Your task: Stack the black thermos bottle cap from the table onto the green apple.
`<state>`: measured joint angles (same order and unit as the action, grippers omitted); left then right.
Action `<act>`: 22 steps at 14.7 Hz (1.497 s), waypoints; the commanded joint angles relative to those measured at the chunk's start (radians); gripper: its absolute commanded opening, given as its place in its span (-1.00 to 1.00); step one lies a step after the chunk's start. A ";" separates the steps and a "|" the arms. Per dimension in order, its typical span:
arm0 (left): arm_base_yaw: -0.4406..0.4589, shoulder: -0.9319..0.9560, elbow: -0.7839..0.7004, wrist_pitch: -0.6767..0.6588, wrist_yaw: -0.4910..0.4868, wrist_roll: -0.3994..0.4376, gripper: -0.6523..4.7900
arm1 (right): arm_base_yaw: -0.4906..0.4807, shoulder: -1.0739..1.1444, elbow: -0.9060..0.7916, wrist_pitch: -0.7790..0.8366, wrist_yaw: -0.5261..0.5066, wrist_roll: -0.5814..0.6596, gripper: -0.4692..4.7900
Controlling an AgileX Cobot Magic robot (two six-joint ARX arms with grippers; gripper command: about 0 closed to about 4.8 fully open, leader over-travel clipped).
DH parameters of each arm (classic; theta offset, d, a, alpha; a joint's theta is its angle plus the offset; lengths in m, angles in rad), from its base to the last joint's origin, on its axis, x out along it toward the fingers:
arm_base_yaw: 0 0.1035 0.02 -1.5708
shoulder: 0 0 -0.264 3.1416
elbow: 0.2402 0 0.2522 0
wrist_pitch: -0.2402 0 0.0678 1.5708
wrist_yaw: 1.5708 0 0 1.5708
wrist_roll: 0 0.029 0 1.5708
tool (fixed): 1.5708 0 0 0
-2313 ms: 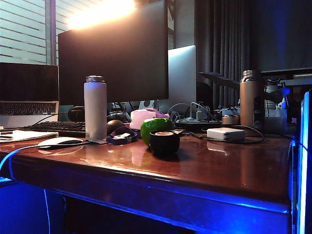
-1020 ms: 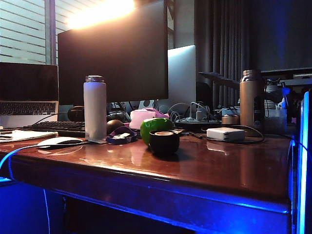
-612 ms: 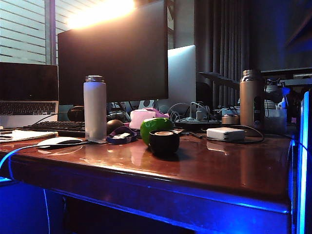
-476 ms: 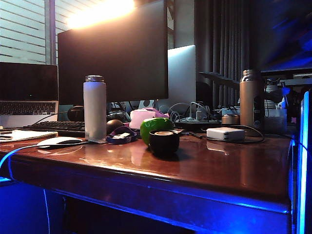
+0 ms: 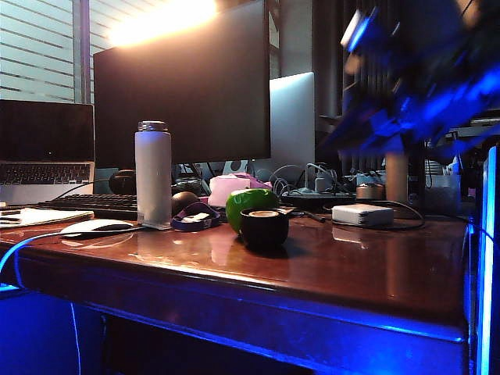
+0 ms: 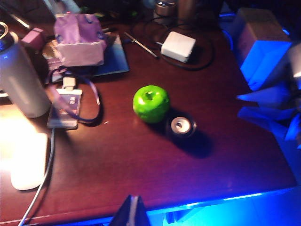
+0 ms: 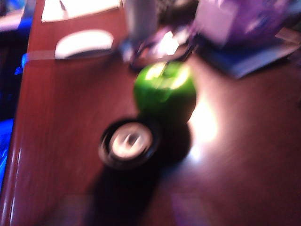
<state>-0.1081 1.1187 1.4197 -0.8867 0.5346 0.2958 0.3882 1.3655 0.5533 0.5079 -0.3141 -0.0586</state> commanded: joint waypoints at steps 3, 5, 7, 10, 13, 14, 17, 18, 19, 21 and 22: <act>-0.001 -0.004 0.006 0.007 0.004 0.003 -0.77 | 0.007 0.180 0.094 0.043 -0.004 -0.054 1.00; -0.001 -0.004 0.006 0.006 0.003 0.004 -0.77 | 0.011 0.269 0.169 0.042 -0.042 -0.055 1.00; -0.001 -0.004 0.006 0.006 0.003 0.004 -0.77 | 0.024 0.344 0.242 0.031 -0.073 -0.065 1.00; -0.001 -0.004 0.006 0.011 0.003 0.004 -0.77 | 0.047 0.411 0.328 -0.043 -0.071 -0.108 1.00; -0.001 -0.004 0.006 0.014 0.003 0.004 -0.77 | 0.058 0.427 0.343 -0.051 -0.068 -0.128 1.00; -0.001 -0.004 0.006 0.014 0.003 0.004 -0.77 | 0.062 0.431 0.344 -0.060 -0.053 -0.134 1.00; -0.001 -0.004 0.006 0.014 0.003 0.004 -0.77 | 0.075 0.459 0.365 -0.088 -0.033 -0.138 1.00; -0.001 -0.004 0.006 0.014 0.003 0.004 -0.77 | 0.083 0.468 0.369 -0.085 -0.024 -0.138 1.00; -0.001 -0.004 0.006 0.014 0.004 0.004 -0.77 | 0.093 0.480 0.377 -0.088 -0.012 -0.141 1.00; -0.001 -0.004 0.006 0.013 0.004 0.004 -0.77 | 0.107 0.494 0.389 -0.094 0.008 -0.140 1.00; -0.001 -0.004 0.006 0.013 0.004 0.004 -0.77 | 0.120 0.506 0.403 -0.096 0.031 -0.140 1.00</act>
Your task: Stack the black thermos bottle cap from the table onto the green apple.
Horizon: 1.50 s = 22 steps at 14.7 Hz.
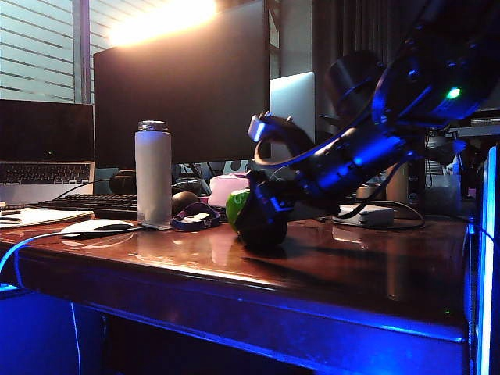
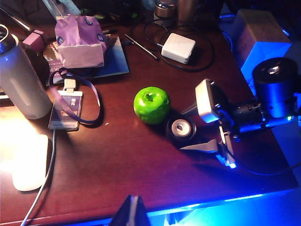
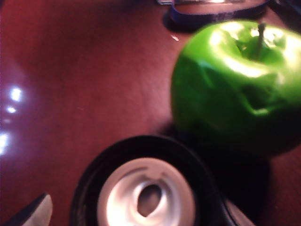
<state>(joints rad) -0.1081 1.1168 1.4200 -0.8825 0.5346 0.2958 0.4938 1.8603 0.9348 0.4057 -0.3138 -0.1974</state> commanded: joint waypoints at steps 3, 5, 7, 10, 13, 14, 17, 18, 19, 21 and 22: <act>-0.001 -0.002 0.006 0.008 0.004 0.004 -0.77 | 0.025 0.011 0.024 0.008 0.076 -0.002 1.00; -0.001 -0.003 0.006 0.008 0.004 0.003 -0.77 | 0.025 0.011 0.024 0.002 0.078 -0.002 1.00; -0.001 -0.003 0.006 0.008 0.004 0.003 -0.77 | 0.025 0.011 0.024 -0.001 0.106 -0.002 1.00; -0.001 -0.003 0.006 0.008 0.004 0.003 -0.77 | 0.025 0.010 0.023 0.000 0.106 -0.002 0.28; -0.001 -0.002 0.006 0.008 0.004 0.003 -0.77 | 0.025 -0.012 0.023 0.000 0.105 0.016 0.29; -0.001 -0.002 0.006 0.008 0.004 0.004 -0.77 | 0.025 -0.047 0.023 -0.013 0.102 0.018 0.29; -0.001 -0.002 0.006 0.008 0.004 0.004 -0.77 | 0.025 -0.128 0.023 -0.012 0.107 0.018 0.29; -0.001 -0.002 0.006 0.008 0.004 0.004 -0.77 | 0.025 -0.158 0.023 -0.013 0.106 0.018 0.29; -0.001 -0.002 0.006 0.008 0.004 0.004 -0.77 | 0.025 -0.187 0.023 -0.012 0.106 0.019 0.29; -0.001 -0.002 0.006 0.008 0.004 0.004 -0.77 | 0.025 -0.223 0.023 0.009 0.117 0.058 0.29; -0.001 -0.002 0.006 0.008 0.004 0.004 -0.77 | 0.025 -0.224 0.031 0.032 0.183 0.105 0.29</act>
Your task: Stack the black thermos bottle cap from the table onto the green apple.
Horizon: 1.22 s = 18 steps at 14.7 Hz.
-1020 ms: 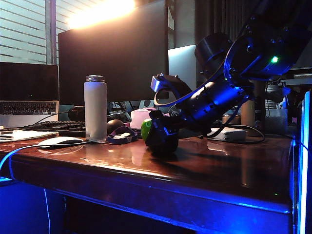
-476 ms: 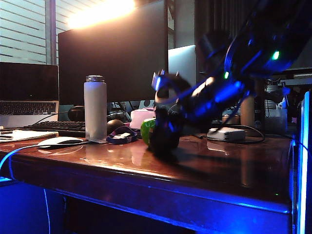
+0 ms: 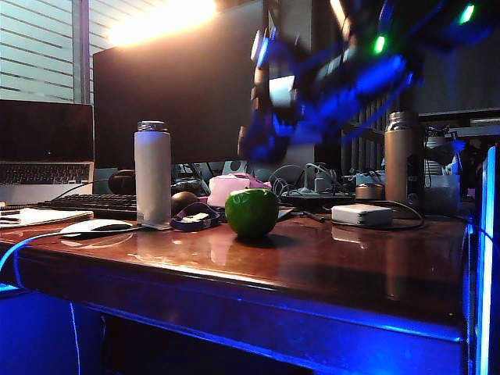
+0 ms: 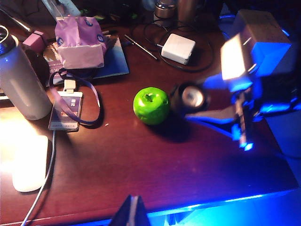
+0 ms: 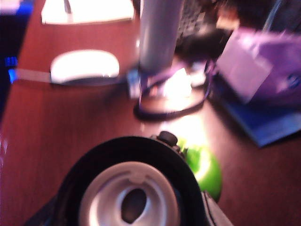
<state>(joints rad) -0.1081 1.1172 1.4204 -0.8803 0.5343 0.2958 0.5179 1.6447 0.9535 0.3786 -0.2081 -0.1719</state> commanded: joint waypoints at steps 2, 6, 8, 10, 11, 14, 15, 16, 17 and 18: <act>-0.001 -0.003 0.006 0.005 0.004 0.004 -0.77 | -0.001 0.002 0.152 -0.176 0.162 0.089 0.29; -0.001 -0.003 0.006 0.002 0.005 0.003 -0.77 | -0.015 0.046 0.387 -0.320 0.137 0.058 0.29; -0.001 -0.003 0.003 0.002 0.004 0.003 -0.77 | -0.019 0.087 0.430 -0.339 0.113 0.044 0.29; -0.001 -0.003 0.003 -0.001 0.005 0.003 -0.77 | -0.025 0.132 0.445 -0.354 0.080 0.040 0.29; -0.001 -0.003 0.004 -0.001 0.005 0.003 -0.77 | -0.032 0.153 0.449 -0.362 0.075 0.041 0.29; -0.001 -0.003 0.003 -0.002 0.005 0.004 -0.77 | -0.041 0.198 0.453 -0.378 0.075 0.035 0.29; -0.001 -0.003 0.003 -0.002 0.005 0.004 -0.77 | -0.048 0.202 0.453 -0.375 0.075 0.033 0.29; -0.001 -0.003 0.003 -0.002 0.005 0.003 -0.77 | -0.051 0.206 0.454 -0.373 0.076 0.018 0.29; -0.001 -0.003 0.003 -0.002 0.005 0.004 -0.77 | -0.053 0.214 0.461 -0.374 0.079 0.002 0.29; -0.001 -0.003 0.003 -0.003 0.005 0.003 -0.77 | -0.054 0.228 0.479 -0.378 0.079 -0.020 0.29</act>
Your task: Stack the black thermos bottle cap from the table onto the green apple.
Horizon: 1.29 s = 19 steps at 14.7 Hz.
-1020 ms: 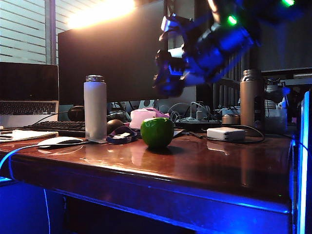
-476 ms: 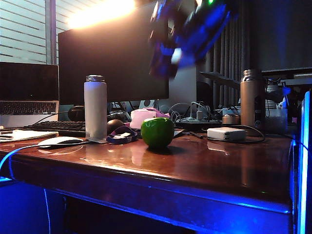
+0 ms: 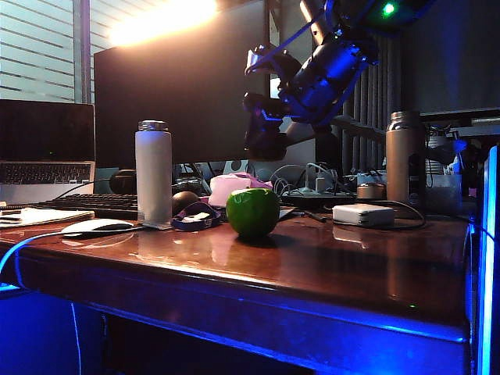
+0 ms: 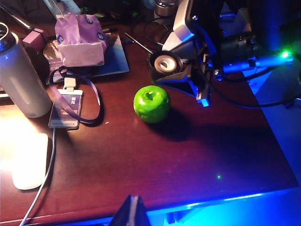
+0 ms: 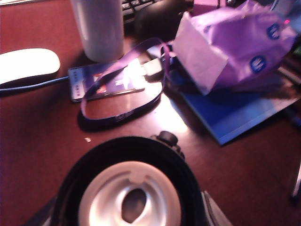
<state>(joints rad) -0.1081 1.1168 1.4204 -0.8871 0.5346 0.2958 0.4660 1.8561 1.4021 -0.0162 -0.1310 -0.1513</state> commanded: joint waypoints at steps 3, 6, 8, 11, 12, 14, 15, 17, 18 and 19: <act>-0.001 -0.003 0.003 -0.003 0.004 0.003 -0.77 | -0.004 0.038 0.099 -0.021 -0.002 -0.040 0.29; -0.001 -0.003 0.003 -0.003 0.004 0.003 -0.77 | -0.015 0.053 0.170 -0.097 -0.002 -0.043 0.29; -0.001 -0.003 0.003 -0.005 0.004 0.003 -0.77 | -0.015 0.056 0.179 -0.126 -0.002 -0.057 0.29; -0.001 -0.003 0.003 -0.009 0.004 0.004 -0.77 | -0.015 0.085 0.179 -0.160 -0.006 -0.059 0.29; -0.001 -0.002 0.003 -0.011 0.004 0.004 -0.77 | -0.015 0.092 0.179 -0.177 -0.006 -0.058 0.29; -0.001 -0.002 0.003 -0.013 0.004 0.003 -0.77 | -0.015 0.105 0.180 -0.195 -0.029 -0.058 0.29; -0.001 -0.002 0.003 -0.016 0.004 0.003 -0.77 | -0.015 0.109 0.180 -0.192 -0.037 -0.051 0.29; -0.001 -0.002 0.003 -0.016 0.004 0.003 -0.77 | -0.014 0.109 0.180 -0.187 -0.103 -0.028 0.29; -0.001 -0.002 0.003 -0.016 0.004 0.004 -0.77 | -0.014 0.109 0.180 -0.188 -0.113 -0.031 0.29; -0.001 -0.002 0.003 -0.016 0.004 0.004 -0.77 | -0.014 0.111 0.179 -0.182 -0.111 -0.040 0.29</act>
<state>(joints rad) -0.1081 1.1172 1.4204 -0.9070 0.5343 0.2958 0.4515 1.9690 1.5764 -0.2253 -0.2363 -0.1879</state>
